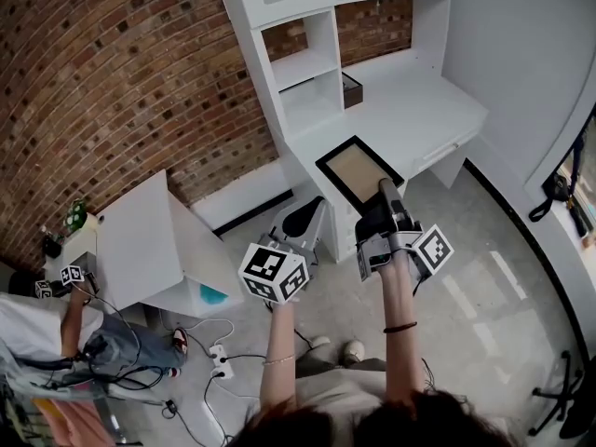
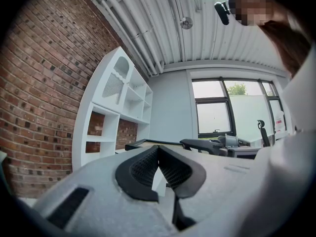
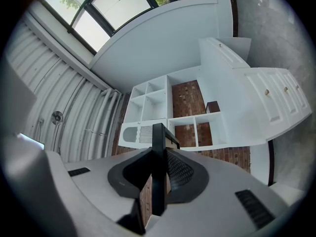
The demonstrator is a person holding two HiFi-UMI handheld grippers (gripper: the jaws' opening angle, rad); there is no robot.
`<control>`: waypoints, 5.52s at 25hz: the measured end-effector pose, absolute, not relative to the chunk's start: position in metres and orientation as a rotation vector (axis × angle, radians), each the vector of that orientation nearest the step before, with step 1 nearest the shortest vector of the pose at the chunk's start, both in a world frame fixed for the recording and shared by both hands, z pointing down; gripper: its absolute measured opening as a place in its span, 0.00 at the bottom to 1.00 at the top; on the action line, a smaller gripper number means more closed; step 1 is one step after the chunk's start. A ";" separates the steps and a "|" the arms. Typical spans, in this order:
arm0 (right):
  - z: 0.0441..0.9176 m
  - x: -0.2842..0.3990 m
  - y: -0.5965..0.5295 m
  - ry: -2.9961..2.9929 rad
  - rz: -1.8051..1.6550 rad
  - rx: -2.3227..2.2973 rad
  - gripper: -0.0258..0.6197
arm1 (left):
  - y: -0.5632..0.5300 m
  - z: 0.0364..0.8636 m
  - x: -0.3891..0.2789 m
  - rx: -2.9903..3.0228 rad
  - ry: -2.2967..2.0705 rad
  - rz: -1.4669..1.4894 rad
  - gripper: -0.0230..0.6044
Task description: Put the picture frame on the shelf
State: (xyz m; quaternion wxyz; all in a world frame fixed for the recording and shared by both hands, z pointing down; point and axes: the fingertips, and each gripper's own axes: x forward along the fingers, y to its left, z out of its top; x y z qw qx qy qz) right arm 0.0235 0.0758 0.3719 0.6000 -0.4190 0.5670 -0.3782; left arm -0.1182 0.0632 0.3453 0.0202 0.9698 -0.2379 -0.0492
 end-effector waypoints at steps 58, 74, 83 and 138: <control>0.401 0.042 -0.094 1.347 -0.916 -0.992 0.15 | -0.120 0.362 -0.095 2.958 -0.742 -0.197 0.05; 0.409 0.053 -0.115 1.308 -0.911 -0.979 0.15 | -0.140 0.372 -0.094 2.956 -0.757 -0.183 0.05; 0.412 0.074 -0.150 1.325 -0.987 -0.970 0.15 | -0.167 0.370 -0.074 2.911 -0.857 -0.211 0.05; 0.387 0.143 -0.310 1.544 -1.198 -0.753 0.15 | -0.269 0.366 -0.007 2.704 -1.379 -0.230 0.05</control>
